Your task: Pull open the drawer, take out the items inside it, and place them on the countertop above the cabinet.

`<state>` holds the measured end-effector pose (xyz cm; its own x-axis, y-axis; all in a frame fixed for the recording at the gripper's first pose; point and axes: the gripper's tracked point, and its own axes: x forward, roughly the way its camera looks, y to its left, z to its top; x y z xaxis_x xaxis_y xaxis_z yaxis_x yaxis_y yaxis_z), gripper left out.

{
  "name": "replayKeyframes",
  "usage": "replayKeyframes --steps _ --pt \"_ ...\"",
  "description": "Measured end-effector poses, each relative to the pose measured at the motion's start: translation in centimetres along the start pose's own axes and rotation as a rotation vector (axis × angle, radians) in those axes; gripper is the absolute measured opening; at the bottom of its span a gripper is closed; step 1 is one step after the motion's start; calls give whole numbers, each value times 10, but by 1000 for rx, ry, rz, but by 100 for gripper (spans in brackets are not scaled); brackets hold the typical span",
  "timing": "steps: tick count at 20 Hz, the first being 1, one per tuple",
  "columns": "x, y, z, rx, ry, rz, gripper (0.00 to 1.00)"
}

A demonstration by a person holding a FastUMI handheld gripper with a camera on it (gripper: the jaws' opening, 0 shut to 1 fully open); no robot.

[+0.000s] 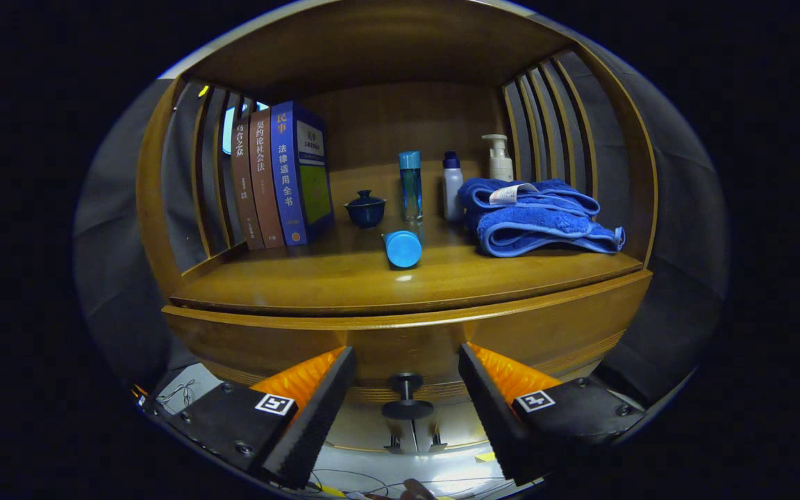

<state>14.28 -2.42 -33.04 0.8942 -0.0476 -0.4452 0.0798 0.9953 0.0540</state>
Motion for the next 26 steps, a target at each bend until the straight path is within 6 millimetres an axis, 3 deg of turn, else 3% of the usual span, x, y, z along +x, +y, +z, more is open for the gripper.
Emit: replayKeyframes --steps 10,15,18,19,21,23,24,26 --pt "0 0 -1 -13 -3 -7 99" --pt "-13 4 15 -28 -33 3 100" --pt "-27 4 33 -23 -63 8 100" --pt "-37 11 59 -17 -75 10 100" --pt "-52 11 82 -12 -113 14 100" --pt "-72 13 107 -24 -160 17 100" --pt "-82 7 102 -31 -186 20 100" --pt "-108 11 129 -35 -240 27 100"
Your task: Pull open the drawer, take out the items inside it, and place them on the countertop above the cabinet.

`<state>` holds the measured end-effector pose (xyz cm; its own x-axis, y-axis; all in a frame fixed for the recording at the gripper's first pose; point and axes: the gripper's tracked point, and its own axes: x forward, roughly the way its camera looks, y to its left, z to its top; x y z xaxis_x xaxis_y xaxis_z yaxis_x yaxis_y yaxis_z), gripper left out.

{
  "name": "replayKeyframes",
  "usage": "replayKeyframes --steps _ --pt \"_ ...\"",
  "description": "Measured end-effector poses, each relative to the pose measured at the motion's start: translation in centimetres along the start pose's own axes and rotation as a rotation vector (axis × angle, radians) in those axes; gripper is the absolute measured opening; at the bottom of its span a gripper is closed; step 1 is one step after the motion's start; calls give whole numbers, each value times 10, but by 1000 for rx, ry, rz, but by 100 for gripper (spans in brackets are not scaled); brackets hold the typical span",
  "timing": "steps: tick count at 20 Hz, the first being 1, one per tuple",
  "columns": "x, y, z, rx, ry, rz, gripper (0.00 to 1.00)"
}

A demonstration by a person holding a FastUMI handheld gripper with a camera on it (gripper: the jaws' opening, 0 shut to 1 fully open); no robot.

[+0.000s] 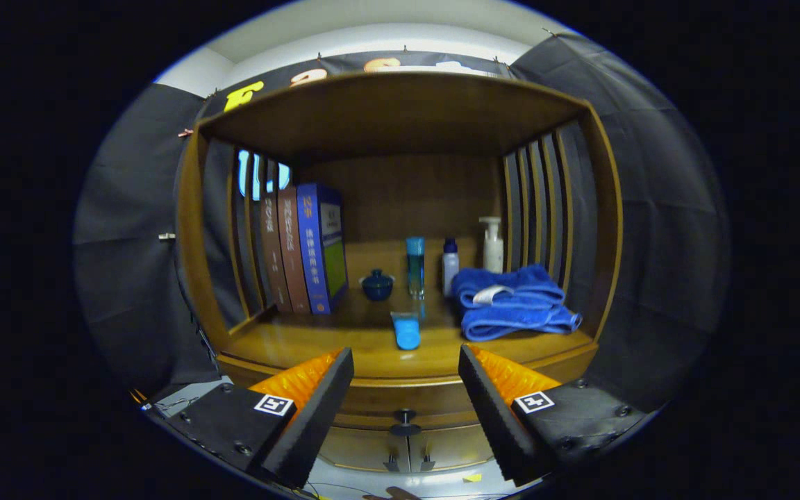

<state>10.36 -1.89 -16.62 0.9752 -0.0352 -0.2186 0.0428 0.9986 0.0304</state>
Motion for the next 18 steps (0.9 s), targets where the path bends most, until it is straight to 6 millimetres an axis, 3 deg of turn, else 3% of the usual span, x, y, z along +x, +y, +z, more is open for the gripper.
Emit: replayKeyframes --steps 4,7,12,18 --pt "-43 5 58 -11 -90 5 99" --pt "-74 9 86 -33 -131 14 99" --pt "-112 11 109 -17 -161 13 99" --pt "-129 15 109 -27 -164 22 99"
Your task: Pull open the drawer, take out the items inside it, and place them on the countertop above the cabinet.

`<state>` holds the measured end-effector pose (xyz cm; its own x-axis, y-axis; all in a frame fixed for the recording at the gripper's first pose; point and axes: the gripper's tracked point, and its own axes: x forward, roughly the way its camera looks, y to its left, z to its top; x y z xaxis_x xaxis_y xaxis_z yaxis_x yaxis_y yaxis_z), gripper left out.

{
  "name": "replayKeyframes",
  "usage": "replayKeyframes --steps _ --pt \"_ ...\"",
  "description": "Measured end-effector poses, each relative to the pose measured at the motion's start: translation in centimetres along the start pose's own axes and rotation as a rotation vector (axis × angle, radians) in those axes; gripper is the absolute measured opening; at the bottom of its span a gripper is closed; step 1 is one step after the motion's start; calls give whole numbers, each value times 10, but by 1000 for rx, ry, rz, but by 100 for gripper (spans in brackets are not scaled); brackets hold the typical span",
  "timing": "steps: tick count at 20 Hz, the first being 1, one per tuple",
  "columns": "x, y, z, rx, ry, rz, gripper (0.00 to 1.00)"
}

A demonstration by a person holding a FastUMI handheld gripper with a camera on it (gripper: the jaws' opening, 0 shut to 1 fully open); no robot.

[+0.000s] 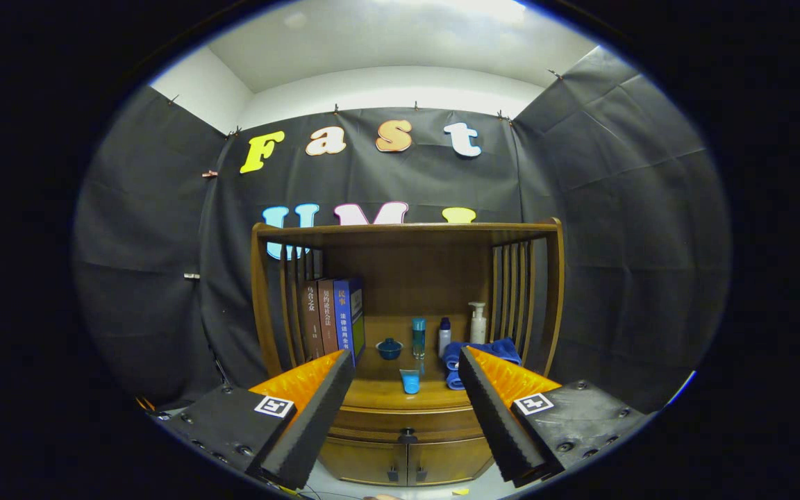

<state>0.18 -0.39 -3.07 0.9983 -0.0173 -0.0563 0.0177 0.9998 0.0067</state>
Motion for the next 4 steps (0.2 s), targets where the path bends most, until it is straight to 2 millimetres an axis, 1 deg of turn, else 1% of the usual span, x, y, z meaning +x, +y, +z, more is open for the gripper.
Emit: replayKeyframes --steps 4 --pt "-2 2 0 3 4 1 99"
